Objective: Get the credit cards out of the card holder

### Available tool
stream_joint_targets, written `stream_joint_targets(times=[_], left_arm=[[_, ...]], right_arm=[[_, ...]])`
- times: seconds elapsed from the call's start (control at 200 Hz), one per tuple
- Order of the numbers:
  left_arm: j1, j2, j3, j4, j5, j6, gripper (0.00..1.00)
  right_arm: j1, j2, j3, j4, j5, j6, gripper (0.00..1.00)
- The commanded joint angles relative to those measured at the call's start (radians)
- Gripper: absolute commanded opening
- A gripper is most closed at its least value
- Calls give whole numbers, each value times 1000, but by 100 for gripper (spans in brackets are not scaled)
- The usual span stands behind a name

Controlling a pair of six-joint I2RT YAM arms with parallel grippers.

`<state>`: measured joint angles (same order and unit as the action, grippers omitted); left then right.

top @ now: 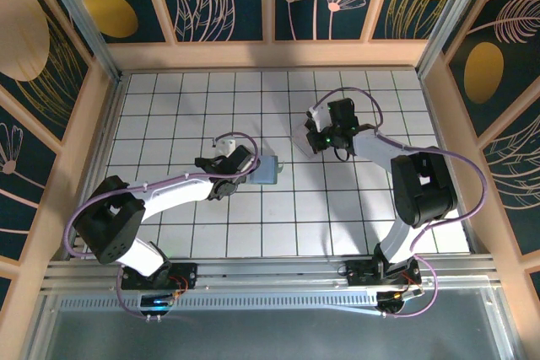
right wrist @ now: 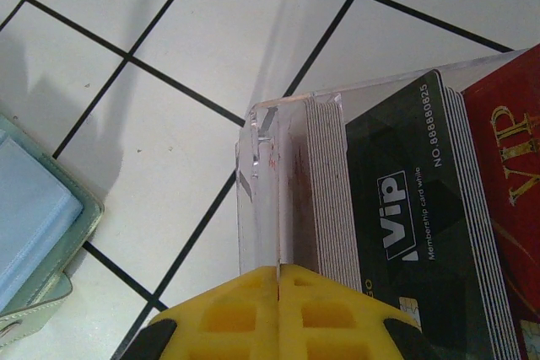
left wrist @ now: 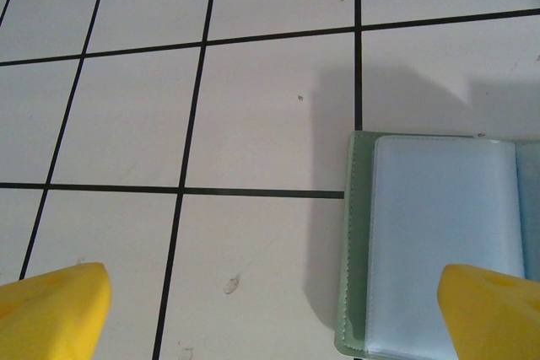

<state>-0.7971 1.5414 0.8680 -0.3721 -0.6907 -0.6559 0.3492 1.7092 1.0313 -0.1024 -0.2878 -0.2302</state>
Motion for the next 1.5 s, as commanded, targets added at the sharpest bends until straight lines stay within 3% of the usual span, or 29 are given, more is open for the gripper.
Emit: stream_joint_targets(times=[0.0, 0.335, 0.661, 0.961, 1.191, 1.491], left_arm=[[8, -20, 0, -34, -24, -10, 99], [7, -18, 6, -36, -27, -10, 99], [8, -24, 14, -34, -29, -10, 99], [15, -70, 5, -30, -47, -6, 99], [58, -148, -18, -27, -79, 17, 99], [154, -274, -111, 51, -158, 78, 99]], right_arm=[[-6, -2, 14, -40, -28, -3, 0], [-7, 61, 67, -86, -72, -19, 0], [-6, -15, 58, -74, 15, -4, 23], [-6, -174, 4, -29, 126, 54, 32], [-6, -371, -82, 48, 299, 159, 37], [-20, -617, -252, 125, 653, 276, 53]])
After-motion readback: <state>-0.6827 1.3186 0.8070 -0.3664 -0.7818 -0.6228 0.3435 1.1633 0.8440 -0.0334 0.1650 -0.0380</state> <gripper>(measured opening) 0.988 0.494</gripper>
